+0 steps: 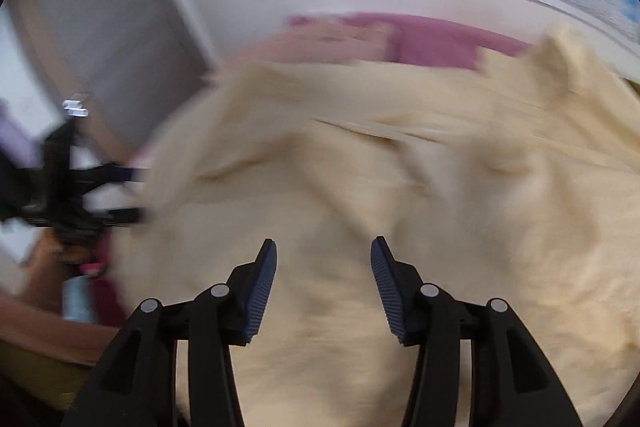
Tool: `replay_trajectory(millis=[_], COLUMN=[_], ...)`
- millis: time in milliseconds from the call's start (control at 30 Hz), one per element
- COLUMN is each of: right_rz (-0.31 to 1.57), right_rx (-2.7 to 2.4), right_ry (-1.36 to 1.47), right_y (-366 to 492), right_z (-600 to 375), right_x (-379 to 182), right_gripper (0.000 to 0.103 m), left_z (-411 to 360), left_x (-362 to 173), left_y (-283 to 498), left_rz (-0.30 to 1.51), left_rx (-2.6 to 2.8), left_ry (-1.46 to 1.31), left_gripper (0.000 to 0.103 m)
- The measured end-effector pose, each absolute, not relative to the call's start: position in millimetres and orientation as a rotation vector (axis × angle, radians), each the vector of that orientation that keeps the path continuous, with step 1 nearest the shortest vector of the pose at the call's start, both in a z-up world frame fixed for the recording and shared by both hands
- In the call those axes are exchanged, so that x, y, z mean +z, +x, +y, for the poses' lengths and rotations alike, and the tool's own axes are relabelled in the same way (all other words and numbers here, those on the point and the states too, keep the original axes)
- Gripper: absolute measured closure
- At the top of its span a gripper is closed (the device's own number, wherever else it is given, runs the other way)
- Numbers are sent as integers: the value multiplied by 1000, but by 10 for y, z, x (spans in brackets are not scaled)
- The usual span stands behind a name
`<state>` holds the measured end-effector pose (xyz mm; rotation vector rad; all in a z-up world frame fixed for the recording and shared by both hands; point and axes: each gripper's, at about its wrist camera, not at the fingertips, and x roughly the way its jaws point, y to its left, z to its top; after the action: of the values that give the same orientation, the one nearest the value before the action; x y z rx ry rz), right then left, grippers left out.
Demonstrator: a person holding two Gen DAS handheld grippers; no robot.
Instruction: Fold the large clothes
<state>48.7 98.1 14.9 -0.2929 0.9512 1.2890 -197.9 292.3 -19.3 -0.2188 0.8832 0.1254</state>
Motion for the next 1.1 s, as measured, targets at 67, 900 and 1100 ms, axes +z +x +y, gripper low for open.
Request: replay_trajectory(millis=[67,900,1100], right_rz=[932,1139,839], right_rx=[1402,1683,1638], right_ry=[-280,-351,-372], right_y=[233,-761,-292], right_z=[1134,2371,1939], right_x=[237,150,1285], right_gripper=[54,100,100], left_z=[2935,3273,3339], left_x=[-179,248,621], left_y=[-1995,-2320,-2314], left_rz=[871,686,568], left_rx=[130,194,112], left_ry=[-234,-342,-364], left_gripper=[15,15,13])
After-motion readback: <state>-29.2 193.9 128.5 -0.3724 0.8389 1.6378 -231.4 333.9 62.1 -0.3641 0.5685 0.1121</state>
